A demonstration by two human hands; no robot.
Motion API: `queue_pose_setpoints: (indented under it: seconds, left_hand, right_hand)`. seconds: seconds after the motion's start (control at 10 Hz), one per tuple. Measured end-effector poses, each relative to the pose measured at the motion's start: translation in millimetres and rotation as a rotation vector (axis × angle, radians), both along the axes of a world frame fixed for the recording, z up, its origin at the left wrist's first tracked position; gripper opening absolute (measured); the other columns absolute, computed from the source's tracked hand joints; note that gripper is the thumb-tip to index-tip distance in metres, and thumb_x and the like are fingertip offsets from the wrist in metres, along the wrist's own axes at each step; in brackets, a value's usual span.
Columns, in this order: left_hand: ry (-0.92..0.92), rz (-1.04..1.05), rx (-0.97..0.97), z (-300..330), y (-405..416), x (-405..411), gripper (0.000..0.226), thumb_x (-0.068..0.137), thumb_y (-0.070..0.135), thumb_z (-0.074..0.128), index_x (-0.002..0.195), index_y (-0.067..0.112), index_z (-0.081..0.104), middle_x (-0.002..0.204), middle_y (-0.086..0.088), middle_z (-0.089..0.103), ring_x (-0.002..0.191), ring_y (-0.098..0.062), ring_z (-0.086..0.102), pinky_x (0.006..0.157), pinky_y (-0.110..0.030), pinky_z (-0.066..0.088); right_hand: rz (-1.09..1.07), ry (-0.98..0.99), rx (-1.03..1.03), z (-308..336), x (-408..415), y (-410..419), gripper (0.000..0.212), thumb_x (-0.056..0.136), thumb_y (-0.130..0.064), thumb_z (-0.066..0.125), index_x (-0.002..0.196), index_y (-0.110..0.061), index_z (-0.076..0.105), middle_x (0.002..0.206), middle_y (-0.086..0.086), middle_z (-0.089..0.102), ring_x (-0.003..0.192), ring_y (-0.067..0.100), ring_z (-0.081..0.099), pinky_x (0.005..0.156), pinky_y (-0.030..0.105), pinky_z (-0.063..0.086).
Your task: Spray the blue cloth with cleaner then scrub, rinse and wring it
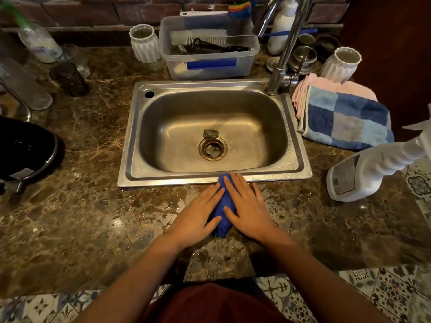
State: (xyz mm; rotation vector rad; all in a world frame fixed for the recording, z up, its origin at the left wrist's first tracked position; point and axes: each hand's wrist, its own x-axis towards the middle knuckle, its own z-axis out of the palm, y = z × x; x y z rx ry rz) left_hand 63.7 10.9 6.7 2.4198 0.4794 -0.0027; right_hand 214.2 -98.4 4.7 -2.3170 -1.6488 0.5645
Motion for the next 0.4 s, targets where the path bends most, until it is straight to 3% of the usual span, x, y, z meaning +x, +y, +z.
queue_pose_setpoints:
  seconds: [0.2, 0.3, 0.4]
  left_hand:
    - [0.141, -0.04, 0.226, -3, -5, 0, 0.071, 0.088, 0.05, 0.031, 0.147, 0.023, 0.001, 0.153, 0.01, -0.009, 0.139, -0.003, -0.011, 0.113, -0.031, -0.005]
    - [0.142, -0.036, 0.226, 0, -3, 2, 0.07, 0.089, 0.048, 0.034, 0.147, 0.023, 0.006, 0.155, 0.008, -0.002, 0.138, -0.003, -0.009, 0.112, -0.031, -0.006]
    - [0.099, 0.072, 0.085, 10, -15, -14, 0.062, 0.088, 0.043, 0.042, 0.144, 0.026, 0.022, 0.154, 0.005, 0.024, 0.141, -0.011, 0.015, 0.115, -0.032, 0.007]
  right_hand:
    - [0.029, -0.056, -0.084, -1, 1, -4, 0.07, 0.091, -0.051, 0.028, 0.139, -0.032, -0.019, 0.158, -0.001, -0.007, 0.144, 0.014, -0.009, 0.113, 0.052, -0.007]
    - [-0.005, -0.062, -0.121, 3, 3, -2, 0.069, 0.091, -0.051, 0.029, 0.142, -0.033, -0.013, 0.158, 0.001, 0.003, 0.145, 0.017, -0.001, 0.113, 0.052, -0.005]
    - [-0.052, -0.042, -0.111, 10, -12, -18, 0.067, 0.09, -0.05, 0.029, 0.145, -0.031, -0.003, 0.153, 0.003, 0.024, 0.141, 0.018, 0.018, 0.116, 0.051, 0.003]
